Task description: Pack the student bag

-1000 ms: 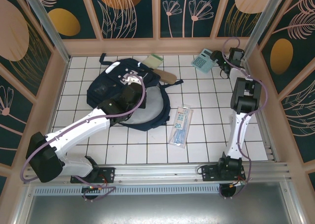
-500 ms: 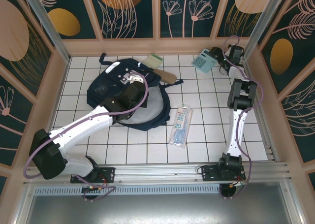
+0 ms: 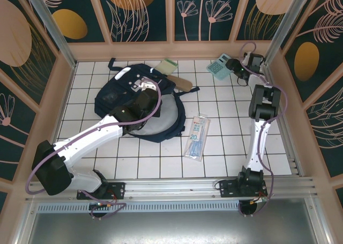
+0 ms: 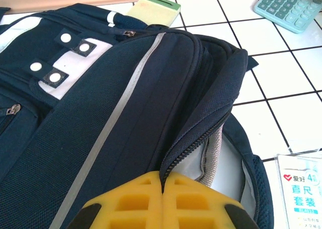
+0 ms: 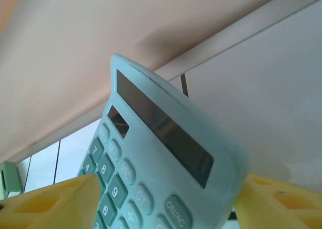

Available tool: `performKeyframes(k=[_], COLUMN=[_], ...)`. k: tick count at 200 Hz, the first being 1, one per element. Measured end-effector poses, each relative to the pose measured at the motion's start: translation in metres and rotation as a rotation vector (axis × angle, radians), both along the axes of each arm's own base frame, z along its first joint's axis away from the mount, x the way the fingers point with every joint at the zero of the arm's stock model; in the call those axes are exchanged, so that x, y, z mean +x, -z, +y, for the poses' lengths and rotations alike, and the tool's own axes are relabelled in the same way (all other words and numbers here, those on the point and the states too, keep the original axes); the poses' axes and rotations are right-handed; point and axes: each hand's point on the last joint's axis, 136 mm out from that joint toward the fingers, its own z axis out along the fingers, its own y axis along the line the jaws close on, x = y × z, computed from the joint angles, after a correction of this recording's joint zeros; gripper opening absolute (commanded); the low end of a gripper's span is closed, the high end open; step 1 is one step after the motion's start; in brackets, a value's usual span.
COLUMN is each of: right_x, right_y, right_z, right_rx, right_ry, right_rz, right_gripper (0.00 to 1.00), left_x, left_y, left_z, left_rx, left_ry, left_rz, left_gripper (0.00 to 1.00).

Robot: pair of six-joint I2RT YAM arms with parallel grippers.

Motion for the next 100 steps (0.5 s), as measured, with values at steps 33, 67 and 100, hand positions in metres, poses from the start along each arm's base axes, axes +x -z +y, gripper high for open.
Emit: performKeyframes(k=[33,67,100], right_x=[-0.0051,-0.0069,-0.0093], right_y=[0.0034,0.0028,0.0019], right_z=[0.0041,0.0054,0.0057], right_rx=[0.021,0.024,0.039], right_ry=[-0.027,-0.05,-0.074], right_rz=[0.009,0.005,0.0], right_gripper=[0.52,0.43,0.42], left_x=[-0.0002,-0.0002,0.0001], left_y=[0.0009,0.0021,0.0017], left_z=[0.0002,0.0002,0.0], left_rx=[0.0,0.0,-0.002], left_ry=[0.0,0.0,0.0], left_rz=[0.0,0.0,-0.002], left_gripper=[0.0,0.0,0.0])
